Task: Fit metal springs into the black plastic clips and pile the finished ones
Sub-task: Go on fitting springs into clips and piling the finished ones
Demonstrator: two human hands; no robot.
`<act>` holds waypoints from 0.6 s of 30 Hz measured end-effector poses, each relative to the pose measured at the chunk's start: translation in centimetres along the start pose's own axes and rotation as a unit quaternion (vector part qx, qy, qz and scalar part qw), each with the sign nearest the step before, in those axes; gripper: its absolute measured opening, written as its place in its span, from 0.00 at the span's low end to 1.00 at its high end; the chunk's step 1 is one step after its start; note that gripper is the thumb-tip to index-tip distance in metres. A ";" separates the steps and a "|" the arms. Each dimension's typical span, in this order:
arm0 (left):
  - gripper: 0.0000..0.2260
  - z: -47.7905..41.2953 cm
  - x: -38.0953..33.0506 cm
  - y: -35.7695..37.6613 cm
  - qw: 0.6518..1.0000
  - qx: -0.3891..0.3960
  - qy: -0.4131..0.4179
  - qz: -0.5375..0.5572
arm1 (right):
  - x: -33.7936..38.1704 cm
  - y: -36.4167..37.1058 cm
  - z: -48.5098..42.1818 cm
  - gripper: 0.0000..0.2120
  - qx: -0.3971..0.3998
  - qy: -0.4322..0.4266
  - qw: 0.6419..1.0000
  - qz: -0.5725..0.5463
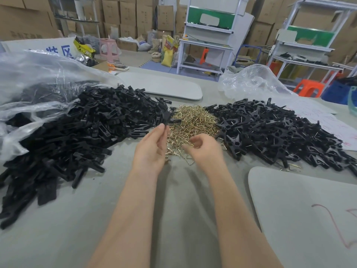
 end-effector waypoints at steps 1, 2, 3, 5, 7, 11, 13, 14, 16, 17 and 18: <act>0.04 0.0 0.0 -0.2 1.000 -0.008 -0.012 0.020 | 0.1 1.0 0.1 0.20 0.027 -0.006 0.997 0.066; 0.02 0.1 0.0 -0.2 0.999 -0.012 -0.022 0.036 | 0.2 1.9 0.2 0.22 0.047 -0.012 0.993 0.111; 0.01 0.2 0.0 -0.2 0.998 -0.013 -0.028 0.049 | 0.3 2.5 0.2 0.22 0.050 -0.019 0.989 0.138; 0.01 0.4 0.1 -0.1 0.997 -0.017 -0.028 0.063 | 0.8 2.8 0.3 0.18 0.020 -0.041 0.989 0.140; 0.03 0.4 0.1 -0.3 0.997 -0.025 -0.029 0.059 | 1.0 2.5 0.4 0.13 -0.013 -0.056 0.991 0.120; 0.04 0.3 0.5 -0.7 0.998 -0.030 -0.056 0.022 | 1.0 1.9 0.5 0.10 -0.052 -0.073 0.991 0.100; 0.05 0.3 0.6 -0.9 0.997 -0.039 -0.063 0.023 | 0.8 1.5 0.4 0.10 -0.066 -0.070 0.992 0.078; 0.06 0.3 0.7 -0.9 0.997 -0.042 -0.066 0.028 | 0.7 1.2 0.3 0.10 -0.077 -0.067 0.993 0.065; 0.06 0.2 0.8 -0.9 0.996 -0.041 -0.072 0.029 | 0.3 0.5 0.1 0.08 -0.103 -0.062 0.993 0.018; 0.05 0.3 0.8 -0.8 0.996 -0.037 -0.074 0.026 | 0.2 0.1 0.1 0.08 -0.113 -0.059 0.992 -0.013; 0.03 0.3 0.8 -0.7 0.997 -0.031 -0.073 0.019 | 0.1 -0.4 0.0 0.07 -0.118 -0.054 0.991 -0.046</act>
Point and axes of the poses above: each hand's wrist, its own z-axis away from the middle knuckle, its own y-axis out of the palm, x = y × z, the point moved 6 cm from there along -z, towards the middle knuckle, and after that the axes turned 1 degree about z, right-handed, at the moved point
